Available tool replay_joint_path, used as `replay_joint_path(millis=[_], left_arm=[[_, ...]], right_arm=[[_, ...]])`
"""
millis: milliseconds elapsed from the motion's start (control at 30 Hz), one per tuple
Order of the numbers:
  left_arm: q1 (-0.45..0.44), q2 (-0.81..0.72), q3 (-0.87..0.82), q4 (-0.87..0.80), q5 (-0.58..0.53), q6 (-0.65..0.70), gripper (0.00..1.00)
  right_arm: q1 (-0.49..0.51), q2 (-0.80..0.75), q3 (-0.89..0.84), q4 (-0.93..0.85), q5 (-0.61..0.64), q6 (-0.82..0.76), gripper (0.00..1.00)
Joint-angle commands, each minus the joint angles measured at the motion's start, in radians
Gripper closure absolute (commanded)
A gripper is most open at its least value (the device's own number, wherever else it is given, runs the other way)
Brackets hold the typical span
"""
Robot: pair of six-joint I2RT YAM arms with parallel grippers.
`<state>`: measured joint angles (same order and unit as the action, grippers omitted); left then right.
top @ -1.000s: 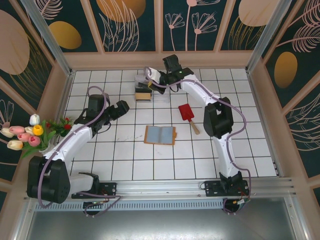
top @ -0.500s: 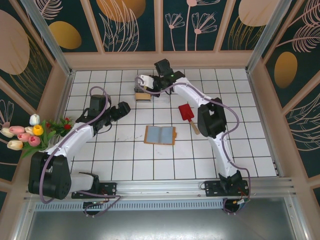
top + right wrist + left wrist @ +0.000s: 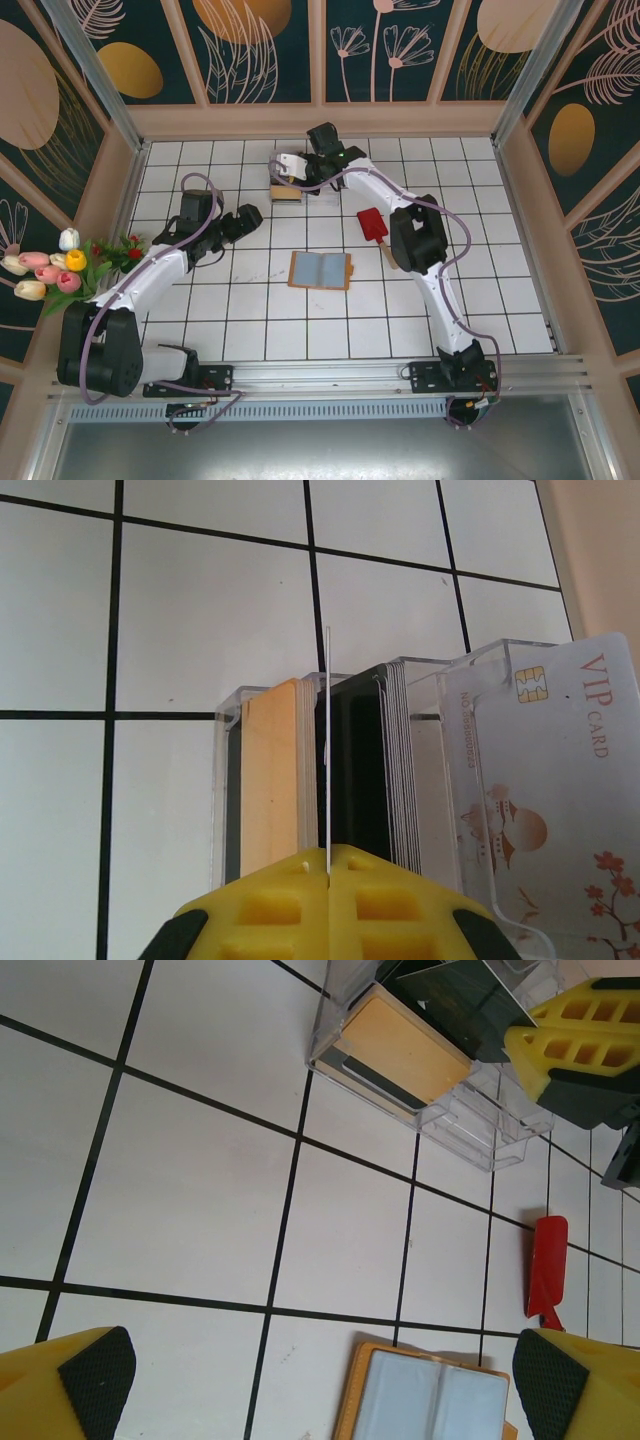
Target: Take the credit cards out of the card holder
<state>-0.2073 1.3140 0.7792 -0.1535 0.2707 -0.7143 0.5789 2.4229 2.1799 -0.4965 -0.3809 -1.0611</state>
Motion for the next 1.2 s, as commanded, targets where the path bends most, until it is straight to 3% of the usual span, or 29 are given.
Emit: replay_joint_path(millis=[0,867,1167], left_arm=[[0.007,0.007,-0.011,0.026,0.033,0.007,0.01],[0.006,0.002,-0.020,0.028,0.068,0.010,0.01],[0.007,0.002,-0.023,0.028,0.071,0.012,0.01]], right_arm=[[-0.011,0.018,0.047,0.024,0.016,-0.028,1.00],[-0.013,0.063,0.084,0.019,0.030,-0.019,1.00],[-0.005,0.079,0.086,0.032,0.046,-0.007,0.93]])
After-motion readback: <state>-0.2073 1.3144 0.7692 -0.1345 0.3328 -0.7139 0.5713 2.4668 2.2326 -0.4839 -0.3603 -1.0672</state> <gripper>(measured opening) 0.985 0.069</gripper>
